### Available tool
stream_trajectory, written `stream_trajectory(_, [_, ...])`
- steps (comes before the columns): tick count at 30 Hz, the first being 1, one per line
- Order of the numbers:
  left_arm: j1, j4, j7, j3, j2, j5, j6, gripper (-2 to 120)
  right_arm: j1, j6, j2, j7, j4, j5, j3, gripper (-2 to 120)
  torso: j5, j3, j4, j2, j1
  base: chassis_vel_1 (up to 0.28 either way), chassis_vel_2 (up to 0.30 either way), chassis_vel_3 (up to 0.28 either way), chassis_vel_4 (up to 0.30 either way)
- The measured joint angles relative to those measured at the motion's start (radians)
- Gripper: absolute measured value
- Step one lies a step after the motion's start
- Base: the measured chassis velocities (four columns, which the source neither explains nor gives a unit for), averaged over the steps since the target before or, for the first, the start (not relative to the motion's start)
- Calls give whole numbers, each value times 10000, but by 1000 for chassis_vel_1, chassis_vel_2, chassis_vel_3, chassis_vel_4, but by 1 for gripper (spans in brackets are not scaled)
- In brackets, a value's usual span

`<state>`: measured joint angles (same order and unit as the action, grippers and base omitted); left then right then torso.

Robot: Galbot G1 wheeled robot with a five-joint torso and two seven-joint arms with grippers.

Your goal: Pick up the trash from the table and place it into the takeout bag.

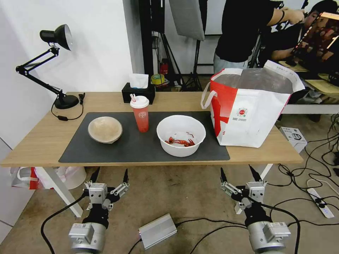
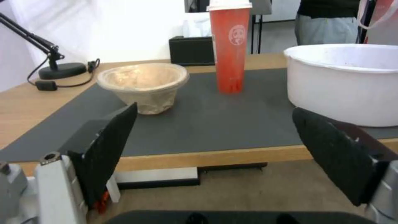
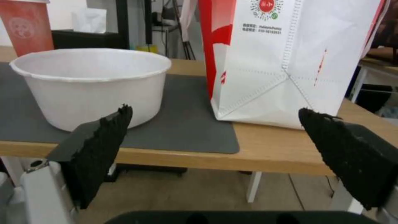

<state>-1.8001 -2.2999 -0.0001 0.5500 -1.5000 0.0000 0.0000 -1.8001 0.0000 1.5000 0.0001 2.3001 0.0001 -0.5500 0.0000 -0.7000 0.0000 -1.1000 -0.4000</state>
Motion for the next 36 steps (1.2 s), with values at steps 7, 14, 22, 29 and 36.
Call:
stream_trajectory(7, [0,0,1,0,0,0,0,100,0,0,0,0,0,0,0,100,0,0,0,0,0,0,0,0,0])
stream_trajectory(14, [0,0,0,0,0,0,0,100,0,0,0,0,0,0,0,100,0,0,0,0,0,0,0,0,0])
stream_trajectory(22, [-6,-86,-176,0,32,-154,163,100,0,-176,-184,58,57,169,-5,100,0,0,-1,0,0,0,0,0,0])
stream_trajectory(29, [-105,-1116,-1917,85,424,-1826,2228,100,23,-2157,-2121,992,1010,2009,-230,100,2,0,-1,0,0,0,0,0,0])
stream_trajectory(36, [-241,-1982,-3550,326,878,-3332,3805,100,54,-3695,-3781,1722,1749,3455,-398,100,4,0,0,0,0,0,0,0,0])
